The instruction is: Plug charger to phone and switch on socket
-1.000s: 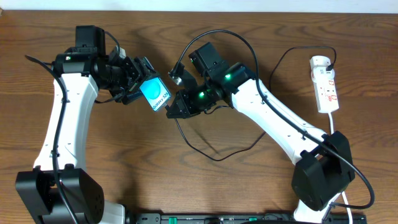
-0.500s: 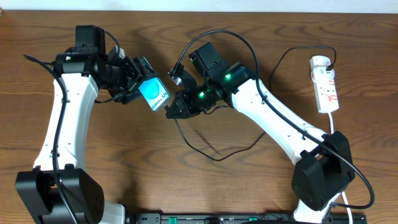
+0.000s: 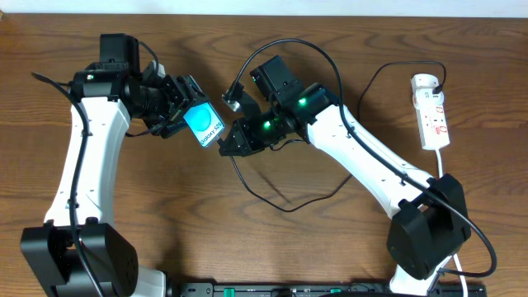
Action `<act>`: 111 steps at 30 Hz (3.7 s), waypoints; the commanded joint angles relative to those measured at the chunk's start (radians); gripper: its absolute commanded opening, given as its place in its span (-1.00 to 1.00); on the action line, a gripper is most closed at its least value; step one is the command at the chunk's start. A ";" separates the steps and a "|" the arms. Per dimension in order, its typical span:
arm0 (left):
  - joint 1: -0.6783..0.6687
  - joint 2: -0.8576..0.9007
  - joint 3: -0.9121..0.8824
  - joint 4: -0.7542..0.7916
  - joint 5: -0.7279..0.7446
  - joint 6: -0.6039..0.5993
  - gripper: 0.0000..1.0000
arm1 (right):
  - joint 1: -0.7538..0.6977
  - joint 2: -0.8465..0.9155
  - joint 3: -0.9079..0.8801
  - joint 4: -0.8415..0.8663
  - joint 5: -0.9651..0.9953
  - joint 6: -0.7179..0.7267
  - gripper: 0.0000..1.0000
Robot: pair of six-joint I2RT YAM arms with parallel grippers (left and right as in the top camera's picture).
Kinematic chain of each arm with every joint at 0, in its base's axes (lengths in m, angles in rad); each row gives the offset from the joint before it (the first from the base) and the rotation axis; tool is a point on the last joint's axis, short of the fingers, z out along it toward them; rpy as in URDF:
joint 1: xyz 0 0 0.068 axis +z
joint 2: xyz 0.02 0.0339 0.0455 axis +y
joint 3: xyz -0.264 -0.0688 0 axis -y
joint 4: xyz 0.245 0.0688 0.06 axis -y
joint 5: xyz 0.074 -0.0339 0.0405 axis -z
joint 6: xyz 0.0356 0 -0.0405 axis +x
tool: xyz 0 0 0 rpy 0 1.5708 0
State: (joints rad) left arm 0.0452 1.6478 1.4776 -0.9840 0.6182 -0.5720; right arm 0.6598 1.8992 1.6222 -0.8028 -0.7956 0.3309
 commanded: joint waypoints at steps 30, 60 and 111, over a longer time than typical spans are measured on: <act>0.004 -0.008 0.005 0.003 0.060 0.003 -0.86 | 0.003 -0.001 0.002 0.007 -0.014 0.013 -0.98; 0.004 -0.008 0.005 0.017 0.071 0.026 -0.86 | 0.002 -0.001 0.002 0.058 0.012 0.077 -0.98; 0.004 -0.008 0.005 -0.001 0.071 0.048 -0.85 | 0.002 -0.001 0.002 0.142 0.111 0.151 -0.98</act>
State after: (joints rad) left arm 0.0620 1.6478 1.4776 -0.9455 0.6445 -0.5625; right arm 0.6682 1.8996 1.6146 -0.6949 -0.7437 0.4679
